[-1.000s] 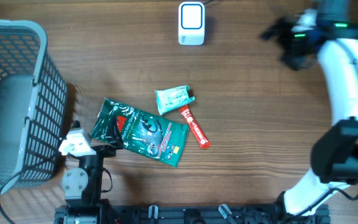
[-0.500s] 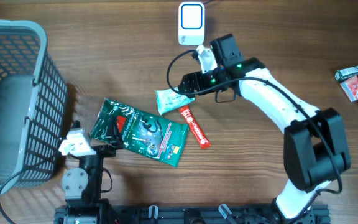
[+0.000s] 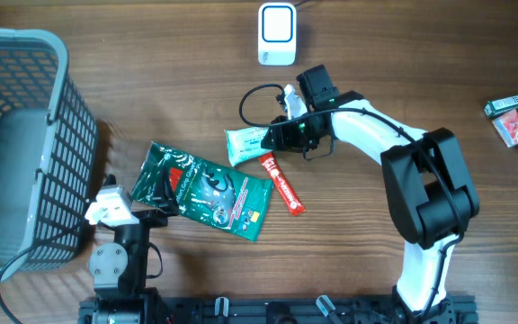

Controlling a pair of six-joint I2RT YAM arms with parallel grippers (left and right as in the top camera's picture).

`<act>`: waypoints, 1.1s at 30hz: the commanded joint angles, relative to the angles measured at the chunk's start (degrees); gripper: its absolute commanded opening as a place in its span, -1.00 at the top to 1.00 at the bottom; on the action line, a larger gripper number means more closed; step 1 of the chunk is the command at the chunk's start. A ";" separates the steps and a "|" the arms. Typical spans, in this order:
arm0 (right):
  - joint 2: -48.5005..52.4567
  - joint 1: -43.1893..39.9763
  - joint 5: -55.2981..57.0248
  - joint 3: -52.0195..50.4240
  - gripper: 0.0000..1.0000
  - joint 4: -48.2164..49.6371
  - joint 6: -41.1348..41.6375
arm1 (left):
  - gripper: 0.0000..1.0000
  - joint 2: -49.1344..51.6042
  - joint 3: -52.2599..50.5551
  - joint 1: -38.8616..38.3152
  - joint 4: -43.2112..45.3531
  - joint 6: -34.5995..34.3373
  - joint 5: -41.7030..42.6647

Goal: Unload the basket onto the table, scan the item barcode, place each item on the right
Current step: 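Reach the right gripper to the green Zappy wipes pack and grasp it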

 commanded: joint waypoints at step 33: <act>0.57 -9.86 -21.16 -0.04 0.69 -27.34 85.31 | -1.00 -0.24 -0.44 -0.20 0.17 1.11 0.48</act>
